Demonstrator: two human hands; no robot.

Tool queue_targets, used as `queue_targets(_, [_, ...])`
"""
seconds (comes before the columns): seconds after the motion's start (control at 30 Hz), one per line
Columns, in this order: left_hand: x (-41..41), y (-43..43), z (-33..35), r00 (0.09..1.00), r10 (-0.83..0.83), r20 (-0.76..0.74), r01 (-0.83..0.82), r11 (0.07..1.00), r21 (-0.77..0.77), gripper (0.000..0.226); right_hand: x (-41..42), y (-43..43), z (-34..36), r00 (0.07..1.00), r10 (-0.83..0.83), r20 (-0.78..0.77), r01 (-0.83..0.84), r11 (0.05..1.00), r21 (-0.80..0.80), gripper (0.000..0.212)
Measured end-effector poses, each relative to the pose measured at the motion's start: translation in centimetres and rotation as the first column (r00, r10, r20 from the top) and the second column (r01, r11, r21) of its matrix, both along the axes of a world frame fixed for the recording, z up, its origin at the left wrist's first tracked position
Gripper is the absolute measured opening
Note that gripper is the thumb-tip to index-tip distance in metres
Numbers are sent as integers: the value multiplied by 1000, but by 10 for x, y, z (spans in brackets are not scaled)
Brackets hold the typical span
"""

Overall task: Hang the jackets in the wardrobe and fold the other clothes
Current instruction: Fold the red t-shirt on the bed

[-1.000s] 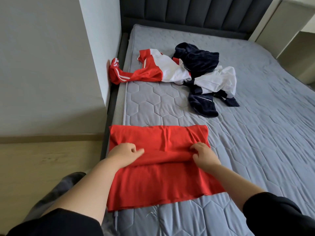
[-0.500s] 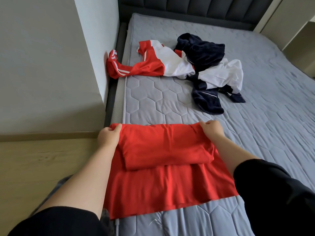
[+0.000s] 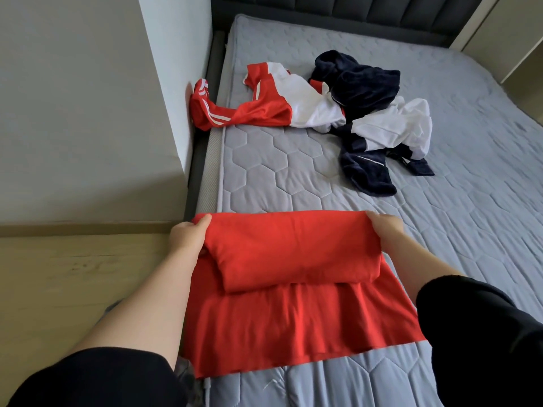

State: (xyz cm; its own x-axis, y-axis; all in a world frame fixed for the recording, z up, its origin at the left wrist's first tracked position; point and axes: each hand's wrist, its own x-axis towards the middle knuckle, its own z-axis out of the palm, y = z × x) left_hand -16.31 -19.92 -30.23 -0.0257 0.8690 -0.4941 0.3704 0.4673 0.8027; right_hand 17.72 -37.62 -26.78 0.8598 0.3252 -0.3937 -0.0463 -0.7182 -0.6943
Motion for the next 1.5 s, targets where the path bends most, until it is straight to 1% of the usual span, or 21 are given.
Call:
queue_targets(0.07, [0,-3,1,1000,-5,6,5,1000,8,29,0,-3,2,995,100,-26,-101,994,-40,34])
queue_targets(0.17, [-3,-2,5,969,184,162,-163,977,-134,29,7,-11,7,990,97,105,-87,992,-92,46])
queue_targets(0.2, [-5,-2,7,942,246,228,-198,957,-213,24,7,-14,7,995,60,82,-56,997,-57,47])
queue_targets(0.27, [-7,-4,11,905,279,321,-176,933,-314,26,3,-23,4,993,-25,-112,32,998,62,43])
queue_targets(0.37, [-7,-14,16,944,186,274,-92,943,-320,36,-6,-38,-6,946,-103,-308,164,970,177,40])
queue_targets(0.47, [-2,-30,21,986,20,164,29,956,-292,47,-14,-49,-13,933,-108,-342,196,953,232,37])
queue_targets(0.57, [3,-44,24,980,-78,182,135,935,-328,50,-26,-55,-11,943,-93,-319,168,961,218,34])
queue_targets(0.63, [3,-51,27,969,-96,226,177,912,-371,47,-30,-57,-10,953,-67,-296,125,976,181,39])
queue_targets(0.7, [1,-55,28,958,-73,277,183,901,-394,43,-34,-58,-8,956,-45,-291,109,973,206,31])
queue_targets(0.77, [0,-56,27,948,22,317,112,911,-398,40,-36,-58,-5,987,-41,-156,71,979,190,28])
queue_targets(0.83, [0,-56,26,934,140,329,3,917,-400,40,-34,-57,-3,995,-65,71,55,989,141,41])
queue_targets(0.9, [0,-59,26,923,194,332,-49,916,-398,41,-40,-55,4,983,-86,162,60,986,157,44])
queue_targets(0.97, [1,-66,27,921,176,346,-22,914,-406,40,-40,-51,6,990,-122,65,107,975,195,37])
queue_targets(1.03, [1,-69,29,932,116,343,39,910,-412,40,-39,-53,5,996,-82,21,79,992,103,23])
queue_targets(1.1, [0,-70,28,956,48,288,57,937,-345,39,-37,-61,2,997,-14,78,17,999,-35,18])
queue_targets(1.2, [2,-72,26,995,-6,-100,12,998,59,45,-43,-75,-6,995,47,87,-47,999,-7,26])
queue_targets(1.27, [7,-82,32,919,-5,-393,188,884,428,62,-46,-80,-9,988,137,77,-132,988,-76,24])
queue_targets(1.33, [17,-94,39,762,-121,-636,568,596,567,73,-44,-81,-10,983,174,60,-167,980,-105,21])
queue_targets(1.4, [29,-107,36,506,-304,-807,849,344,402,71,-40,-84,-8,989,126,78,-118,987,-110,16])
queue_targets(1.47, [35,-120,23,267,-456,-849,953,253,164,65,-33,-91,-9,987,28,156,-16,997,-78,20])
queue_targets(1.5, [36,-125,16,199,-495,-846,966,244,85,62,-31,-94,-10,982,-8,191,23,997,-77,23])
